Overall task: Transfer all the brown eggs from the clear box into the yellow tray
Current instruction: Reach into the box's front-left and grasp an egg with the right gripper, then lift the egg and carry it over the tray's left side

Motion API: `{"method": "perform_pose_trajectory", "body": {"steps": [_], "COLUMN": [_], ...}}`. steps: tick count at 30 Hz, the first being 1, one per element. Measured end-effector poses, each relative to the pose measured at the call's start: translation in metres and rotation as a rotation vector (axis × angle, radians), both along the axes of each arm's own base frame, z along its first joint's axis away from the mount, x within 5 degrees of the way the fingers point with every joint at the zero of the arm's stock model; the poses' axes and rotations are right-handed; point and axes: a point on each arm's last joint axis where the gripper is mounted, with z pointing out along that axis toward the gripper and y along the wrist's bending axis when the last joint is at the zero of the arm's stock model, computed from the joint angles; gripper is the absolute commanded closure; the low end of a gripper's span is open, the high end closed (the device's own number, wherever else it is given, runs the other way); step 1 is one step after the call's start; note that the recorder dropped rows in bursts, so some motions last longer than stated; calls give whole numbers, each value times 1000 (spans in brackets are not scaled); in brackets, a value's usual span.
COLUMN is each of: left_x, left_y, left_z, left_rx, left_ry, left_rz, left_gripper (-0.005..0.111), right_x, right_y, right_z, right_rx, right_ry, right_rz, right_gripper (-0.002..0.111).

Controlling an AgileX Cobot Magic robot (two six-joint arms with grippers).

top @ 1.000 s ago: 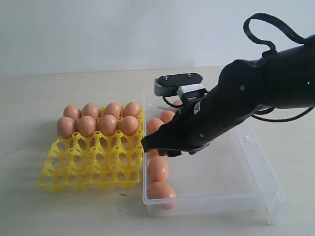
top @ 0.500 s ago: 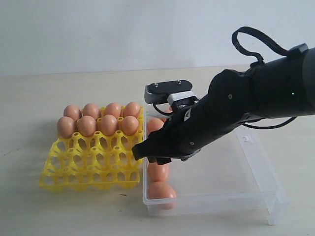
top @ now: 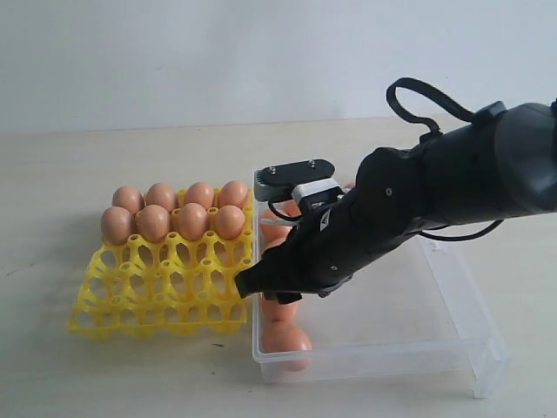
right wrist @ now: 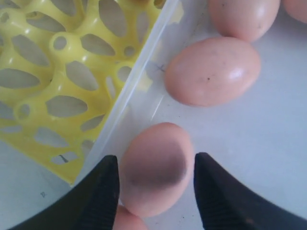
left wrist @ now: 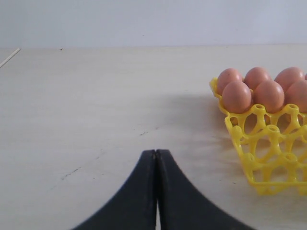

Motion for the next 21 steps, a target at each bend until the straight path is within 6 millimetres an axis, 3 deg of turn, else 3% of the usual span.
{"method": "perform_pose_trajectory", "body": {"steps": [6, 14, 17, 21], "left_x": [0, 0, 0, 0], "left_y": [0, 0, 0, 0], "left_z": [0, 0, 0, 0], "left_rx": [0, 0, 0, 0], "left_ry": [0, 0, 0, 0], "left_rz": [0, 0, 0, 0], "left_gripper": [107, 107, 107, 107], "right_x": [3, 5, 6, 9], "right_y": [1, 2, 2, 3], "right_z": [-9, -22, -27, -27], "right_rx": [-8, -22, -27, -16], "right_ry": [-2, 0, 0, -25], "right_rz": [-5, -11, -12, -19], "right_gripper": [45, 47, 58, 87]}}
